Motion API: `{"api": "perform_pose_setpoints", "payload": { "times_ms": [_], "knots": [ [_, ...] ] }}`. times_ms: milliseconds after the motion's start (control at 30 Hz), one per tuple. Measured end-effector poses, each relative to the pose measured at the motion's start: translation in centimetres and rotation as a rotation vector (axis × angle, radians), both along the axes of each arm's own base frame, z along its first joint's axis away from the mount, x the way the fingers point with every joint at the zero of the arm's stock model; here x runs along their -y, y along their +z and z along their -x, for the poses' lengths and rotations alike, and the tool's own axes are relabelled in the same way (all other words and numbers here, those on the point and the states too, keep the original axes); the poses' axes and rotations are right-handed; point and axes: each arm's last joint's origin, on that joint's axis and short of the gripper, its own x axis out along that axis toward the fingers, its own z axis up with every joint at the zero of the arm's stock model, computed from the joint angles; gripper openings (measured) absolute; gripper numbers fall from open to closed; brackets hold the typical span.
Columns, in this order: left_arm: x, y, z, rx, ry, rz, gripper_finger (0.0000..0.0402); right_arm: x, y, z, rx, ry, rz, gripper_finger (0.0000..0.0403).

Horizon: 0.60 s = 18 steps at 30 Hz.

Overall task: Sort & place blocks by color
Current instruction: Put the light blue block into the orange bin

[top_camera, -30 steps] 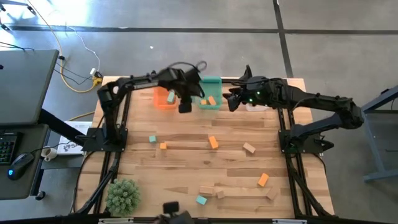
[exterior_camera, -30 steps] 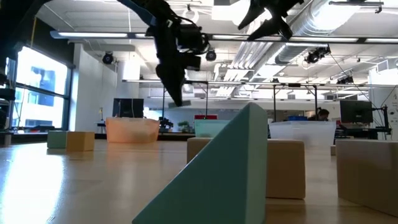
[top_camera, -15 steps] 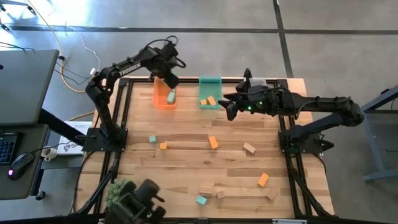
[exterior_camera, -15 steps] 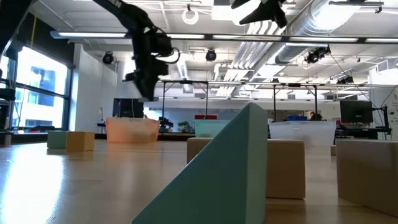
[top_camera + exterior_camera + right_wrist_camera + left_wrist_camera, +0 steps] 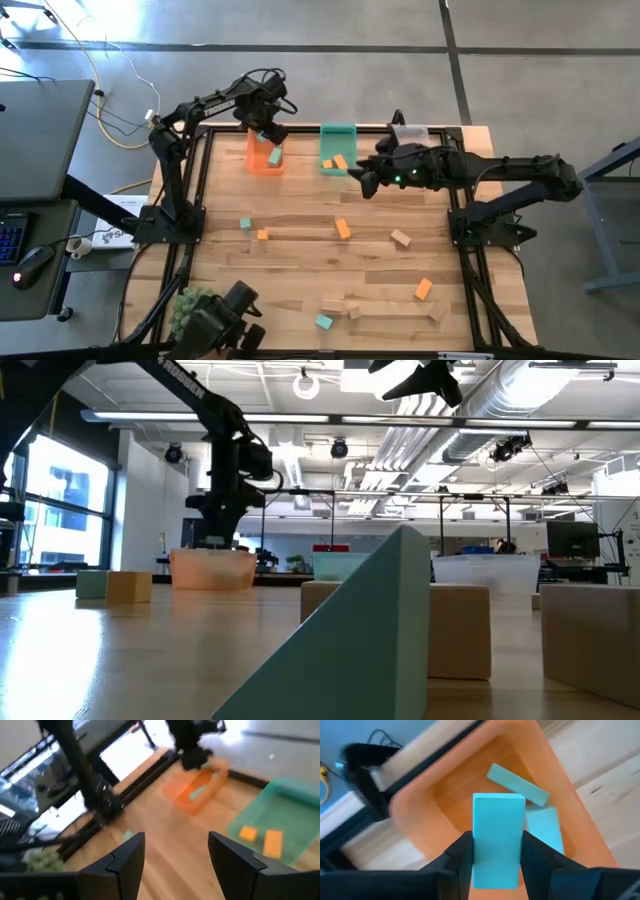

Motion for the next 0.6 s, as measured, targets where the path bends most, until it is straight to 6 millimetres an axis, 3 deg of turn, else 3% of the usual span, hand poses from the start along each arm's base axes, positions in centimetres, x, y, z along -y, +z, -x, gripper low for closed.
{"api": "perform_pose_setpoints", "payload": {
  "times_ms": [233,600],
  "knots": [
    [-0.5,-2.4,-0.6,-0.003,-0.023,0.075,0.0114,-1.8,-2.5,-0.5,-0.170,0.072,-0.128,0.0204],
    [-0.6,-2.6,-0.9,0.002,-0.065,0.062,0.0137,-4.7,-5.6,1.3,-0.482,-0.035,-0.314,0.0204]
  ]
}}
